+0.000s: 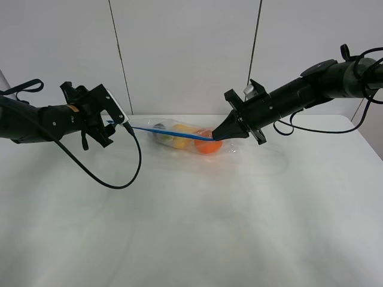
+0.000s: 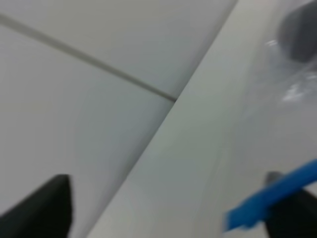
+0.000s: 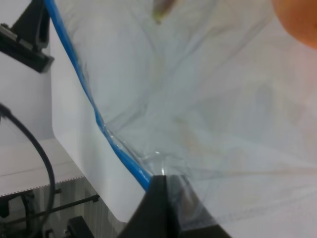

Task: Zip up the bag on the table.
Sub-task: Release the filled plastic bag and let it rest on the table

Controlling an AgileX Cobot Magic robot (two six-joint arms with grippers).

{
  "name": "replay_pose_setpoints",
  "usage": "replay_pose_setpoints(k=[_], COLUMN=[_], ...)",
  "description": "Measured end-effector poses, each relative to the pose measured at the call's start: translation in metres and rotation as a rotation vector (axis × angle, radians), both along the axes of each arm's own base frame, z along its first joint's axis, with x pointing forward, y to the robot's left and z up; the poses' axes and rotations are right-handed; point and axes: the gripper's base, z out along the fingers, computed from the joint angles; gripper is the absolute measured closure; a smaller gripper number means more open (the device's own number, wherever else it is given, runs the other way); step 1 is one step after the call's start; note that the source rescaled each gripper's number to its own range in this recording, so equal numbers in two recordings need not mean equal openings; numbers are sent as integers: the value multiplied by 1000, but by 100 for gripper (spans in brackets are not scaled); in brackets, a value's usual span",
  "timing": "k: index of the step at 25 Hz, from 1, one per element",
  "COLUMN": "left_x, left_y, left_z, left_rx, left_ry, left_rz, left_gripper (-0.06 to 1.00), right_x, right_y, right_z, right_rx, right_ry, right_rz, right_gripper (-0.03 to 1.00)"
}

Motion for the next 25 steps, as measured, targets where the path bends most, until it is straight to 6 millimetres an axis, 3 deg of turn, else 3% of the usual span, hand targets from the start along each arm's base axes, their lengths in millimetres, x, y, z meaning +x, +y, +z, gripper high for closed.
replay_pose_setpoints(k=[5, 11, 16, 25], left_x=[3, 2, 5, 21], left_y=[35, 56, 59, 44], left_z=[0, 0, 1, 22], left_rx=[-88, -358, -488, -605], left_ry=[-2, -11, 27, 346], left_rz=[129, 331, 405, 391], left_gripper=[-5, -6, -6, -6], right_x=[0, 0, 0, 0], right_y=[0, 0, 0, 0], right_z=[0, 0, 0, 0], right_rx=[0, 0, 0, 0], right_ry=[1, 1, 1, 1], right_rz=[1, 1, 1, 1], right_gripper=[97, 97, 97, 97])
